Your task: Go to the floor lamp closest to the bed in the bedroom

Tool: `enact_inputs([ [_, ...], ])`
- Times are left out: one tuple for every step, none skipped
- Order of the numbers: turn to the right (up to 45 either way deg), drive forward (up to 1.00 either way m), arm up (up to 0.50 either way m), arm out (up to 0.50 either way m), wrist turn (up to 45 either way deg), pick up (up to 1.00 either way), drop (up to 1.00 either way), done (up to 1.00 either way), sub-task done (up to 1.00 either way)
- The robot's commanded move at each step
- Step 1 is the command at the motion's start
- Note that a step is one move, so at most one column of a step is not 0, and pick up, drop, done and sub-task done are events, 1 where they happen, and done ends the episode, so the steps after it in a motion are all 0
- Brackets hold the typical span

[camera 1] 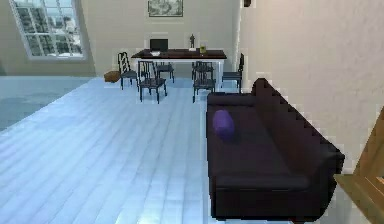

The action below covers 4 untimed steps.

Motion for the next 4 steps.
enact_inputs([
  [-45.0, 0.0, 0.0, 0.0, 0.0, 0.0, 0.0, 0.0, 0.0],
  [-36.0, 0.0, 0.0, 0.0, 0.0, 0.0, 0.0, 0.0, 0.0],
  [-3.0, 0.0, 0.0, 0.0, 0.0, 0.0, 0.0, 0.0, 0.0],
  [0.0, 1.0, 0.0, 0.0, 0.0, 0.0, 0.0, 0.0, 0.0],
])
